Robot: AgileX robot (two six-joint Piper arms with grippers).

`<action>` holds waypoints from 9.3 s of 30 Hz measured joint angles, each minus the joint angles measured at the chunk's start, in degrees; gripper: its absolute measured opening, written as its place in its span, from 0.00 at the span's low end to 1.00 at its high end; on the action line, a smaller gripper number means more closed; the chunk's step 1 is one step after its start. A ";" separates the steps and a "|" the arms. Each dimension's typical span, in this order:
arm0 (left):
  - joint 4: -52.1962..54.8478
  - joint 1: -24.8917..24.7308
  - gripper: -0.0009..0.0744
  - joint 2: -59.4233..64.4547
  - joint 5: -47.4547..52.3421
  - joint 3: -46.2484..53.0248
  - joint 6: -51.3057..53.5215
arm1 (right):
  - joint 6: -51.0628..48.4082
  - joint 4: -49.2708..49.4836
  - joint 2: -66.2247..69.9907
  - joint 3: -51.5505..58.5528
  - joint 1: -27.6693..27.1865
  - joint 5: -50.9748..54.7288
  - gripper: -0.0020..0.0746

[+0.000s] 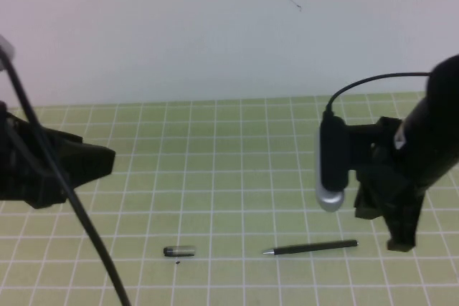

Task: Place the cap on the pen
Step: Put the cap on the pen

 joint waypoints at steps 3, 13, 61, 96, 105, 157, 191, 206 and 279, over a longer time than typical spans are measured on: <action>0.33 -0.87 0.54 0.62 0.91 0.00 1.68 | -1.20 1.48 3.44 -1.34 0.00 0.22 0.21; 2.61 -0.89 0.49 0.85 0.81 0.10 6.08 | -8.55 1.68 13.11 -1.45 0.00 -2.96 0.52; 13.02 -7.50 0.58 23.02 -5.55 -6.77 9.26 | -2.06 -6.29 18.56 -5.46 -0.35 -7.25 0.10; 36.76 -23.73 0.53 50.99 -13.85 -8.97 29.82 | 19.25 3.67 18.07 -13.62 -15.35 15.31 0.10; 38.27 -23.91 0.30 52.54 -13.61 -8.97 29.71 | 19.25 3.34 18.07 -13.62 -15.35 15.31 0.10; 35.41 -29.34 0.01 -5.02 -69.65 30.96 46.80 | 33.28 21.88 -5.18 -4.89 8.98 16.07 0.10; 36.56 -38.05 0.01 -5.62 -59.39 30.96 50.07 | 30.60 25.19 -8.06 -2.12 11.85 16.06 0.10; 37.84 -38.05 0.01 -5.62 -59.27 30.96 50.92 | 29.77 26.19 -8.06 -2.12 11.87 16.06 0.10; 38.30 -36.34 0.01 -5.62 -56.93 30.96 50.50 | 29.58 26.23 -4.44 -3.69 11.97 15.96 0.10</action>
